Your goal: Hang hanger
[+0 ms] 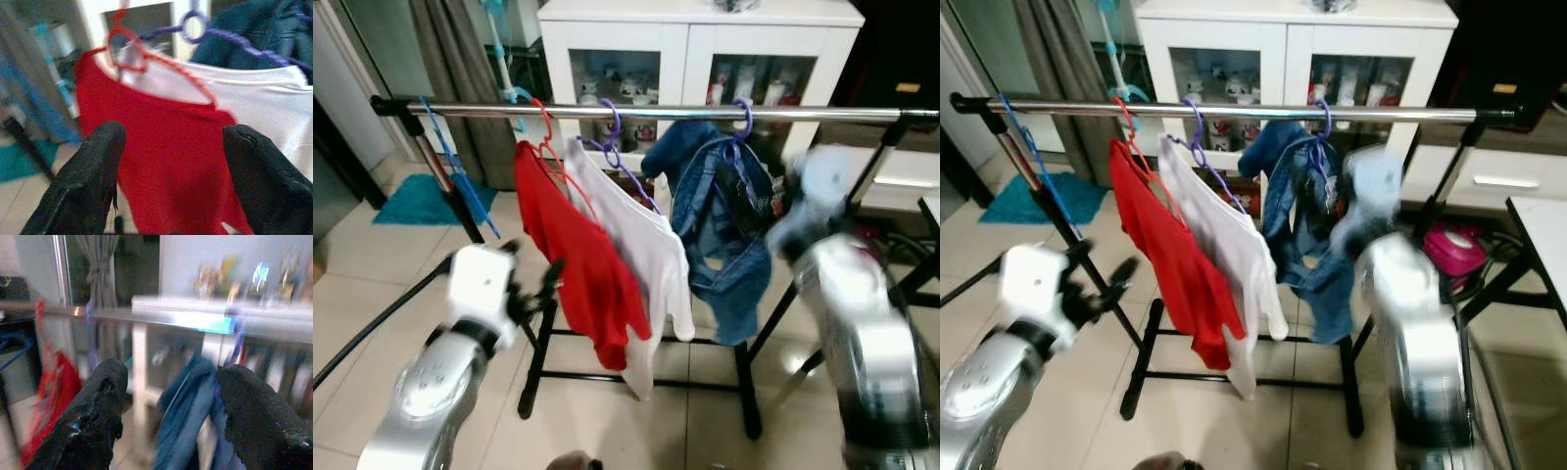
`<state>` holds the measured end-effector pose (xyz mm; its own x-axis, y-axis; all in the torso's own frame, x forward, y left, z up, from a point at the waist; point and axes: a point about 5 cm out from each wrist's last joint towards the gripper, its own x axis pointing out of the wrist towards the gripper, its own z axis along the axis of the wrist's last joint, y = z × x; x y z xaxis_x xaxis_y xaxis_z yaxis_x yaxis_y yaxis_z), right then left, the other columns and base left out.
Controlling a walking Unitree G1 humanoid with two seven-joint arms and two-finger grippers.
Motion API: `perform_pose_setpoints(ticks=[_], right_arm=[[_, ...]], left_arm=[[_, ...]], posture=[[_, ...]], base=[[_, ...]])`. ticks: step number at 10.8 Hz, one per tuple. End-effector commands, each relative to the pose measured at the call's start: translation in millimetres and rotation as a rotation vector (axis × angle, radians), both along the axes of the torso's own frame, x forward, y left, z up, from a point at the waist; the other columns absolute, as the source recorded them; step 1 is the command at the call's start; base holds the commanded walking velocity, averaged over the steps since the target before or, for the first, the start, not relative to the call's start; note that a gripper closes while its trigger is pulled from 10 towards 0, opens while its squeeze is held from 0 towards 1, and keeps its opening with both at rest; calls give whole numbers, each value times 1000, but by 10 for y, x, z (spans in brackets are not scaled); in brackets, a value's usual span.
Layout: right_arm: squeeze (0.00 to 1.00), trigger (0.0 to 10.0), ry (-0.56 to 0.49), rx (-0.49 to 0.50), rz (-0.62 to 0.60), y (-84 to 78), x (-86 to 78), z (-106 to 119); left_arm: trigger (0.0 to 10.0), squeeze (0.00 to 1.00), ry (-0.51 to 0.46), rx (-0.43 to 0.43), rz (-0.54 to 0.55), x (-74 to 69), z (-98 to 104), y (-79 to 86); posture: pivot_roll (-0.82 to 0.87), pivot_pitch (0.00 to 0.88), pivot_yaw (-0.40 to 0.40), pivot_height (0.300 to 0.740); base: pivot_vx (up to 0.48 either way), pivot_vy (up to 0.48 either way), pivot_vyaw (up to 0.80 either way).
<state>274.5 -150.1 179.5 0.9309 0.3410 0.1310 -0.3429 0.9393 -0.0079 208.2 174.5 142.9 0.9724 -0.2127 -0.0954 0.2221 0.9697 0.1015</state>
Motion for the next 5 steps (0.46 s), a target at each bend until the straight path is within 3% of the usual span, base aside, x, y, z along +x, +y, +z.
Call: perform_pose_setpoints(ticks=[1,3,4,5], right_arm=[[0,10000,67,-1,32,125,-116,-122],[0,10000,152,-6,46,251,-290,-382],[0,10000,179,-4,-10,198,-325,-400],[0,10000,180,58,-87,96,-351,-338]], left_arm=[[10000,0,-23,19,37,-50,42,28],[10000,0,-15,17,49,-169,45,-4],[10000,0,-17,-5,39,-158,75,-28],[10000,0,-24,-2,33,-115,103,-64]], posture=[[7,0,54,740],[23,0,51,740],[9,8,58,740],[-13,0,69,740]], base=[[0,0,0],[0,0,0],[0,244,800],[0,424,800]])
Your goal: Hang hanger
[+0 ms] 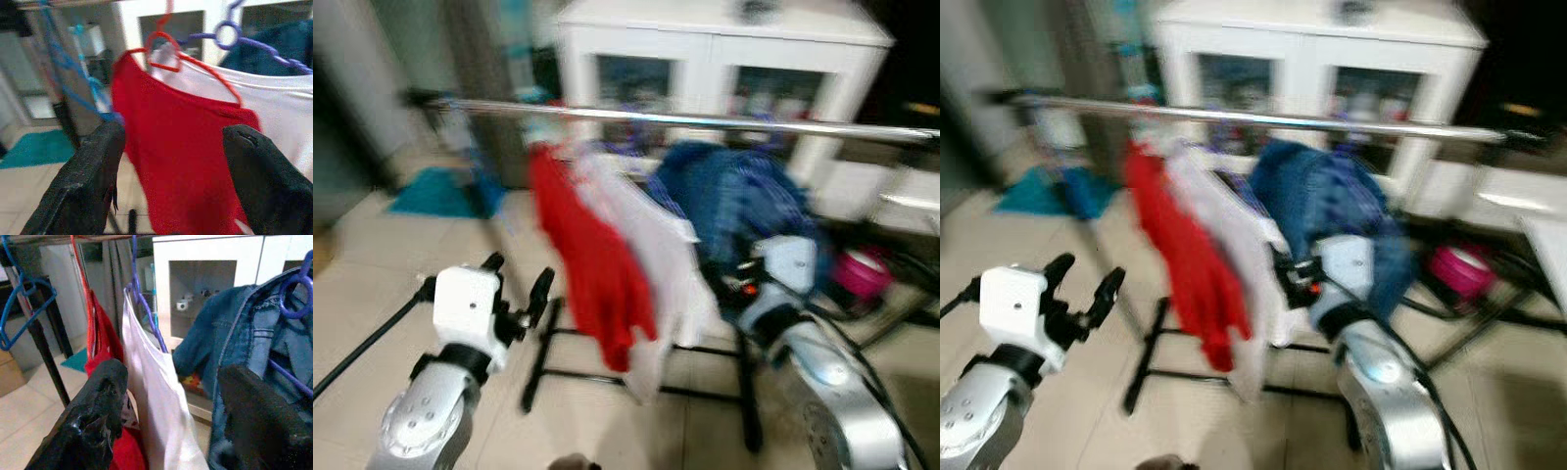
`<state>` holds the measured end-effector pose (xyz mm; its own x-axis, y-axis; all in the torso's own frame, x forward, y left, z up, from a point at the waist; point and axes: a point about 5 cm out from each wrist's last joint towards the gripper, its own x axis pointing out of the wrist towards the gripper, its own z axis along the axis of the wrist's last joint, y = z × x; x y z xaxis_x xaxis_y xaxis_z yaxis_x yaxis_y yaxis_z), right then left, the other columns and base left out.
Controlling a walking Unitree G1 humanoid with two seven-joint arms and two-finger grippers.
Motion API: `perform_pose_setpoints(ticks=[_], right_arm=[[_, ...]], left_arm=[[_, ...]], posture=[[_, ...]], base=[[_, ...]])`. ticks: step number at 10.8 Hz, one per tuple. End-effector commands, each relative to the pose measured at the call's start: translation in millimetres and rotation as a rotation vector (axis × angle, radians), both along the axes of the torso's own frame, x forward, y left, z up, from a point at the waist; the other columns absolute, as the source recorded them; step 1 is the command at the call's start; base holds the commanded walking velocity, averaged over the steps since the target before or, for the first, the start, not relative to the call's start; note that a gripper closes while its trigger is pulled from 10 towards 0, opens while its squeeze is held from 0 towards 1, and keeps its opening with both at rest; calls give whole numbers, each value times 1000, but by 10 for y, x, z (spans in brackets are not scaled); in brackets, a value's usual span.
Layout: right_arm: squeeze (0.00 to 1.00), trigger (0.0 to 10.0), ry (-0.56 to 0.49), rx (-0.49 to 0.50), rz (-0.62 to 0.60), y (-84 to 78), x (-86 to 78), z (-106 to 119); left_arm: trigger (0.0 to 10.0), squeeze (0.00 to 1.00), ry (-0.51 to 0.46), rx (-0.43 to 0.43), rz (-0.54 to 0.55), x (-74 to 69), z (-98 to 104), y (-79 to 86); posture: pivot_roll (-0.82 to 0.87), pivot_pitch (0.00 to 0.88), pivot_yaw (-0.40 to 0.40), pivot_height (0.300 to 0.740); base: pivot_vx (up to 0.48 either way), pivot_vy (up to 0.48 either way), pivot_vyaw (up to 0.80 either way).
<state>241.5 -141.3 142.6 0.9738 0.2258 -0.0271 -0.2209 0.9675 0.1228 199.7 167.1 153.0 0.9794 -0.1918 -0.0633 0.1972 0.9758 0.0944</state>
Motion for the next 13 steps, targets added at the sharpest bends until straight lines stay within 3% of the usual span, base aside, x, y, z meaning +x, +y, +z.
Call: perform_pose_setpoints(ticks=[1,2,4,5,6,7,8,11,13], right_arm=[[0,10000,-32,60,-108,-100,27,116],[0,10000,-101,64,-253,-222,90,226],[0,10000,-77,67,-268,-285,34,182],[0,10000,-8,62,-240,-240,37,112],[0,10000,7,67,-150,-151,77,3],[0,10000,-13,60,-58,-48,134,94],[0,10000,-20,29,-46,-31,130,94],[0,10000,-46,22,-22,7,209,162],[0,10000,-73,12,6,63,266,230]], left_arm=[[10000,0,-9,-5,-10,71,26,-21],[10000,0,-7,-10,-27,136,39,-39],[10000,0,41,2,-13,98,-72,-33],[10000,0,8,-12,-5,148,15,-41],[10000,0,-8,-2,-7,216,-41,-40],[10000,0,-34,3,-23,340,31,-80],[10000,0,-32,33,-60,344,5,-97],[10000,0,-46,7,-60,363,55,-95],[10000,0,-39,8,-47,316,36,-64]], posture=[[-40,25,79,740],[-63,62,92,740],[-68,50,95,740],[-70,0,75,740],[-56,0,72,740],[-83,1,116,740],[-99,0,127,740],[-75,0,115,740],[-52,0,88,740]], base=[[0,458,0],[0,461,0],[0,231,0],[0,0,0],[0,0,0],[0,0,800],[0,0,800],[368,0,800],[375,0,0]])
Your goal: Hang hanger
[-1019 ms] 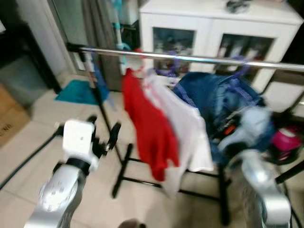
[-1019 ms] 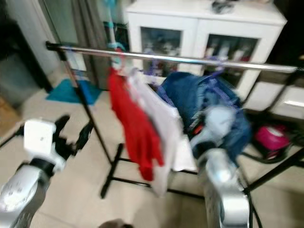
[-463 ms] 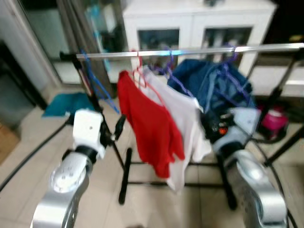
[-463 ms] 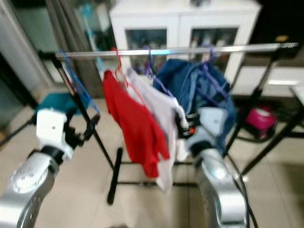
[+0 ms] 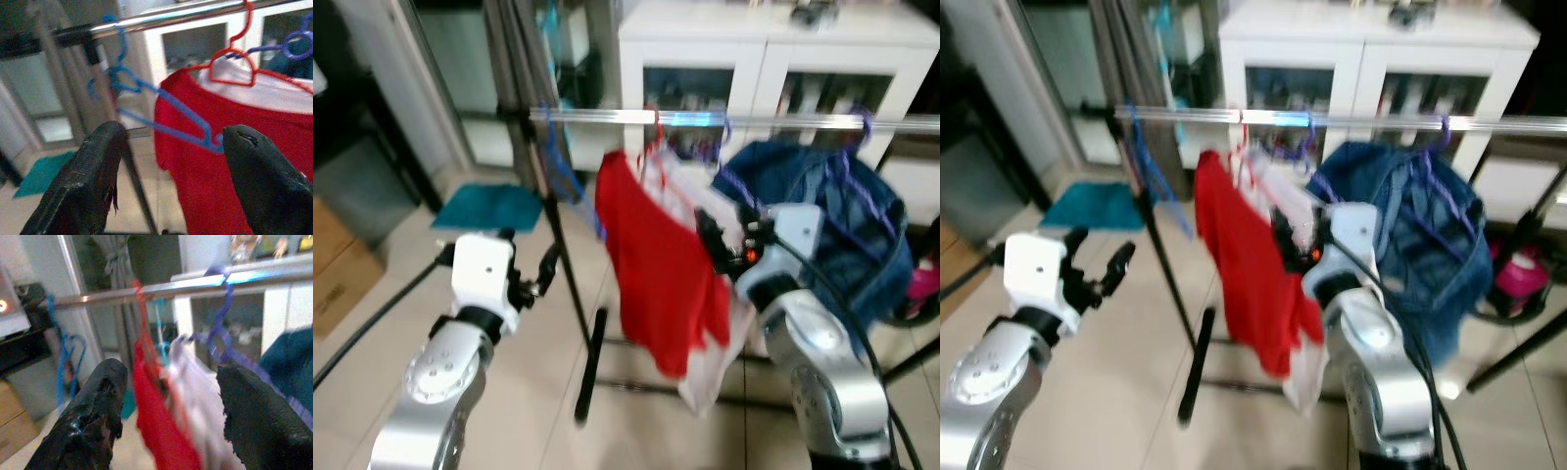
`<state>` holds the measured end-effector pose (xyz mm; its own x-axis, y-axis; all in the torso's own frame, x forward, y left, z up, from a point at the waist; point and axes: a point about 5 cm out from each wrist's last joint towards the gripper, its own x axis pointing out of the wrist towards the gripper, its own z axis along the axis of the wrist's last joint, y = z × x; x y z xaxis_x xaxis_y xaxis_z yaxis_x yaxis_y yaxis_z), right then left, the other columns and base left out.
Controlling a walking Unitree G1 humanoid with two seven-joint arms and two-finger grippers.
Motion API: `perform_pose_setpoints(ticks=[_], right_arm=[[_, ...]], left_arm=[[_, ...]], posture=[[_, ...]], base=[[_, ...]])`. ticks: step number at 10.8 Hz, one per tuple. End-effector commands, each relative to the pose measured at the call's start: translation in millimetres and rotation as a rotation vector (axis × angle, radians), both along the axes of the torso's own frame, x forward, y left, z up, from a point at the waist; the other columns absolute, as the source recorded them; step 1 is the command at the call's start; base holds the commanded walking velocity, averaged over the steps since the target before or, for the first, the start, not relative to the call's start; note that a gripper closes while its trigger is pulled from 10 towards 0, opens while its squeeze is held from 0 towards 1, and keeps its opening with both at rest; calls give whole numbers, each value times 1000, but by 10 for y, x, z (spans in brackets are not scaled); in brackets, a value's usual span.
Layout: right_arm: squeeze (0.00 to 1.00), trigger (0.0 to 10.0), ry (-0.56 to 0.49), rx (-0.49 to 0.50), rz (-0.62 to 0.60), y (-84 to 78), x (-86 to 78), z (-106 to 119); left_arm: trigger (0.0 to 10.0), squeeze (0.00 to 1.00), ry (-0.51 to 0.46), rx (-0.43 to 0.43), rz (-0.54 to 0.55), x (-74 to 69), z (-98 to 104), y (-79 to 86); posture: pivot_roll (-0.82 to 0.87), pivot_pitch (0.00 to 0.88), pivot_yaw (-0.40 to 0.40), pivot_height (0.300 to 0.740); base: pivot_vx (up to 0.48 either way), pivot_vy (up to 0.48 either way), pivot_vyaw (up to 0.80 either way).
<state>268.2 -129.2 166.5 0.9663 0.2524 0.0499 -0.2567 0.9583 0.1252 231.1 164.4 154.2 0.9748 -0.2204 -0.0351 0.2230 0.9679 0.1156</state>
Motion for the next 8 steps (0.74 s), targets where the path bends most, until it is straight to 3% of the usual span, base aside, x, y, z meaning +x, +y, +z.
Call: perform_pose_setpoints(ticks=[1,3,4,8], right_arm=[[0,10000,1,-7,-26,-62,32,-4],[0,10000,-7,-54,2,-51,113,34],[0,10000,2,-30,9,-58,159,67],[0,10000,86,-106,41,-159,411,154]], left_arm=[[10000,0,-8,-3,-12,-17,23,-31],[10000,0,-7,2,-5,-43,14,-33],[10000,0,-6,-14,-50,-69,20,-70],[10000,0,127,84,-342,-310,-50,-122]], posture=[[-43,0,74,740],[-37,0,50,740],[-35,0,34,740],[-20,0,7,740]], base=[[371,0,0],[364,0,0],[0,0,0],[0,0,0]])
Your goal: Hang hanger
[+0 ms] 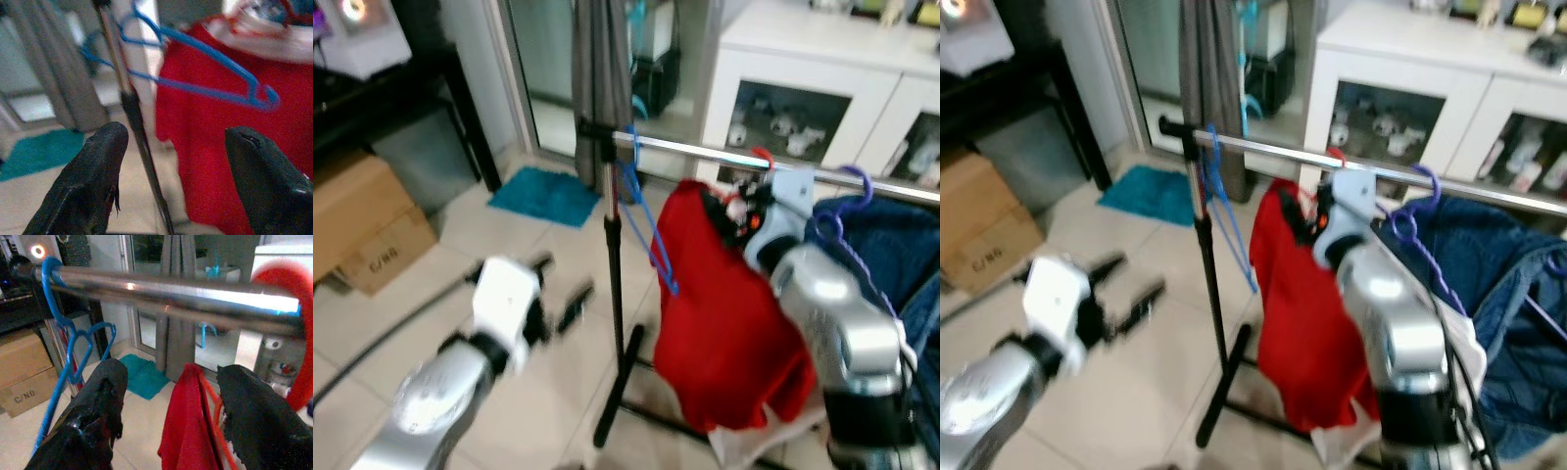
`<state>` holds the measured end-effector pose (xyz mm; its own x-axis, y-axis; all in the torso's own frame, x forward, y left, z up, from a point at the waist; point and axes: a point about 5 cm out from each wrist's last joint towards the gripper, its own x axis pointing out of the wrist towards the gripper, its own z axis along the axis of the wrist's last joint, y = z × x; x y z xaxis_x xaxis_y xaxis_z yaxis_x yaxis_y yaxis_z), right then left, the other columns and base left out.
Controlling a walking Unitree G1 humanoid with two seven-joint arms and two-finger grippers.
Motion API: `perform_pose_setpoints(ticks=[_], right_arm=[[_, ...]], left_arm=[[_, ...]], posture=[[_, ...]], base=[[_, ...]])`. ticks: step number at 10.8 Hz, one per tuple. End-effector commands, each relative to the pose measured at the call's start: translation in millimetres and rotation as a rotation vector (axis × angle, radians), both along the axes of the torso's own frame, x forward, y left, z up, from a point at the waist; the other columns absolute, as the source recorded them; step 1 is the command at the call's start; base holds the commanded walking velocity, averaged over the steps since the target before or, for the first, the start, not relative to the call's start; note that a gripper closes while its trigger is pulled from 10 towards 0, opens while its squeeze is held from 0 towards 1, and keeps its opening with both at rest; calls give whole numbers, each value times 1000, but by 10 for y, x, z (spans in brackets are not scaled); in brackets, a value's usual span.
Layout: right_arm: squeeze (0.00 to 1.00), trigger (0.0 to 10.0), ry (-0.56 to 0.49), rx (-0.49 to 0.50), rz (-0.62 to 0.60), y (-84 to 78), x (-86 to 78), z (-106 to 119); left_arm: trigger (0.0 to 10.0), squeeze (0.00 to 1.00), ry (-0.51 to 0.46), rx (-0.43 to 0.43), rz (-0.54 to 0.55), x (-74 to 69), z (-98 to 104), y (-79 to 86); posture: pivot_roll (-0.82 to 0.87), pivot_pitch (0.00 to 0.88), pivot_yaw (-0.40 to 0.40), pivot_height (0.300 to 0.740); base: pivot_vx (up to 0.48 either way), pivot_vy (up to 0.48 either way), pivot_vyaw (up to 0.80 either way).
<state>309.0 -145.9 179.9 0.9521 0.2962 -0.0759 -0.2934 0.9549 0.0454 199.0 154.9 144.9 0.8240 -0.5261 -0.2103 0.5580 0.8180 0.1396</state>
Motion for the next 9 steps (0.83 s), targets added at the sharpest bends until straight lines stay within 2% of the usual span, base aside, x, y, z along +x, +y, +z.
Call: perform_pose_setpoints(ticks=[1,2,4,5,6,7,9], right_arm=[[0,10000,21,1,6,-67,-6,41],[0,10000,47,-5,17,-124,-30,46],[0,10000,131,-56,119,-263,-152,26],[0,10000,157,-99,108,-387,-180,3],[0,10000,174,-104,6,-542,-138,18],[0,10000,170,-112,-45,-606,-101,49],[0,10000,206,-125,-71,-599,-37,14]], left_arm=[[10000,0,21,6,-60,-53,23,-17],[10000,0,39,10,-84,-76,22,-11],[10000,0,56,8,-136,-79,39,-8],[10000,0,55,5,-155,-68,44,-20],[10000,0,51,-7,-181,-52,61,-48],[10000,0,46,-27,-204,-33,84,-75],[10000,0,67,-58,-273,-34,96,-136]], posture=[[-14,0,-1,740],[-9,0,-8,740],[-21,0,-2,740],[-30,0,7,740],[-36,0,13,740],[-41,0,20,740],[-51,0,29,740]], base=[[0,0,0],[0,0,0],[0,0,0],[0,0,0],[0,0,0],[0,0,0],[0,0,0]])
